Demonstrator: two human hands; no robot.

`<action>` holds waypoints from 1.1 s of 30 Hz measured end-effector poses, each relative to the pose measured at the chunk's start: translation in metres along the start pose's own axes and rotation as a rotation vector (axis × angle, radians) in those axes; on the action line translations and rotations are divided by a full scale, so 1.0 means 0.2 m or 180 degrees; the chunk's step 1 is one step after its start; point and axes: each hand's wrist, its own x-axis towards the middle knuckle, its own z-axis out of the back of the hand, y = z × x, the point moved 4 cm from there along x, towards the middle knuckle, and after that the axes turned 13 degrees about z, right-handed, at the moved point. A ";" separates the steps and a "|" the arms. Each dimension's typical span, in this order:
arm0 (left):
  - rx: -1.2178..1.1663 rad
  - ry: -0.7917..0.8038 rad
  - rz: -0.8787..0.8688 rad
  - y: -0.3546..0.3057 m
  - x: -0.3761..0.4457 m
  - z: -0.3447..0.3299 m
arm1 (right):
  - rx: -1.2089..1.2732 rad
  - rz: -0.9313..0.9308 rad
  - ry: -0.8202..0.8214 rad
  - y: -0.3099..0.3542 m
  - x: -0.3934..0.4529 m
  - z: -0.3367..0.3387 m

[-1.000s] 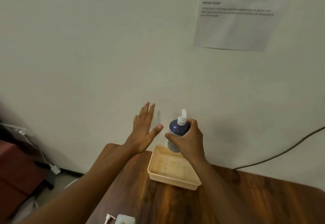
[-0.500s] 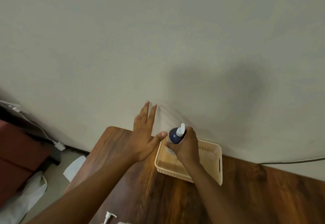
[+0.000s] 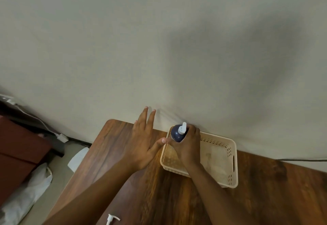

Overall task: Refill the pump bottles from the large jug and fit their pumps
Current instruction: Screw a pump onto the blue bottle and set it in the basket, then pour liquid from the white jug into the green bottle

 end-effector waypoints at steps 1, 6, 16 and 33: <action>-0.0006 -0.0007 0.0012 0.02 0.00 -0.01 | 0.0015 0.0011 -0.0009 0.00 0.00 -0.01; -0.0041 0.0004 0.0053 0.06 -0.01 -0.04 | 0.0060 0.0041 -0.0103 -0.01 -0.01 -0.02; -0.0183 0.0110 0.0266 0.03 -0.10 0.02 | 0.0202 -0.0008 0.0350 0.02 -0.05 0.04; -0.0270 0.0517 0.0813 -0.18 -0.87 0.36 | 0.0137 0.0246 0.1158 0.31 -0.72 0.43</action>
